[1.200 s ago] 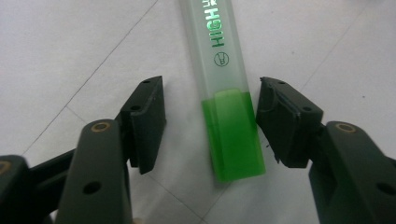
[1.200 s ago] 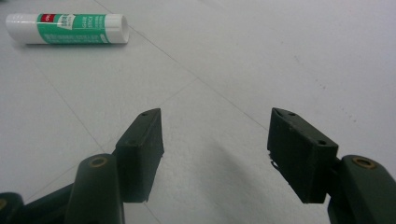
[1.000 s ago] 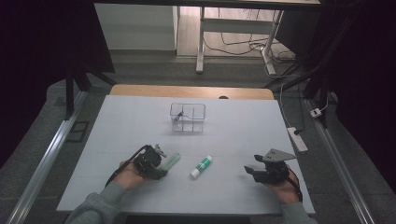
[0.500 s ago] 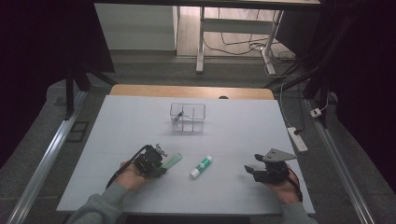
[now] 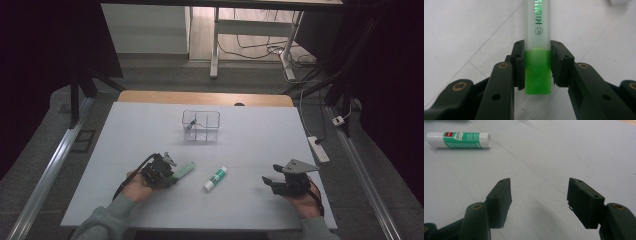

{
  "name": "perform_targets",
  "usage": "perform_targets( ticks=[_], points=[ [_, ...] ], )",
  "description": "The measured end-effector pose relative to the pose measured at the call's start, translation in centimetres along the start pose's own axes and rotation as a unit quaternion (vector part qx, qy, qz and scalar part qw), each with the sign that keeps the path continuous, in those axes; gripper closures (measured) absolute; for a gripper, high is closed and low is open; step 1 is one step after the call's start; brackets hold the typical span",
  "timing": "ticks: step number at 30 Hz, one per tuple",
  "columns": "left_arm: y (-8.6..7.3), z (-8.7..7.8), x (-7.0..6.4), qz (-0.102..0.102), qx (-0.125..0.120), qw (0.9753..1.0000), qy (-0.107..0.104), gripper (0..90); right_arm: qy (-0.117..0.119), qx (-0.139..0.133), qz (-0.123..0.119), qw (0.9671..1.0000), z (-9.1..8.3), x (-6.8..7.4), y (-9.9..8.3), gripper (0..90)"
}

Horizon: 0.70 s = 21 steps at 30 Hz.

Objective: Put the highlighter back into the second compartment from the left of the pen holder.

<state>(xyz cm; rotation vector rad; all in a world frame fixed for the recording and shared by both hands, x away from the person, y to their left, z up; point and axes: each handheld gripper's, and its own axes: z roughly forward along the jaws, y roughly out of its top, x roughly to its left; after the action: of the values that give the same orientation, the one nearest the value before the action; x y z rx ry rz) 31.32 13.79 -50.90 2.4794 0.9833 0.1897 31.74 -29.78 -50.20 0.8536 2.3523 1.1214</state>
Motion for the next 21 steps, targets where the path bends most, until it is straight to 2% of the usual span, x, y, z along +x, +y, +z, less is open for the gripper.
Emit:
perform_targets(
  ticks=[5,9,13,21],
  points=[
    [-0.1,-0.8,0.6,-0.006,-0.027,0.9996,-0.004,66.1,-0.004,-0.006,0.001,1.0000,-0.1,0.0,0.0,35.8],
    [-0.2,-1.5,1.1,-0.011,-0.055,0.9984,-0.010,66.1,-0.003,-0.008,0.002,1.0000,-0.1,0.1,0.1,35.8],
    [-0.2,-2.0,1.4,-0.015,-0.073,0.9970,-0.020,66.1,0.000,-0.008,0.003,1.0000,-0.1,0.1,0.1,35.8],
    [0.3,-2.9,1.5,-0.002,-0.100,0.9948,-0.019,66.1,0.001,-0.009,0.005,0.9999,-0.1,0.1,0.1,35.8]
  ],
)
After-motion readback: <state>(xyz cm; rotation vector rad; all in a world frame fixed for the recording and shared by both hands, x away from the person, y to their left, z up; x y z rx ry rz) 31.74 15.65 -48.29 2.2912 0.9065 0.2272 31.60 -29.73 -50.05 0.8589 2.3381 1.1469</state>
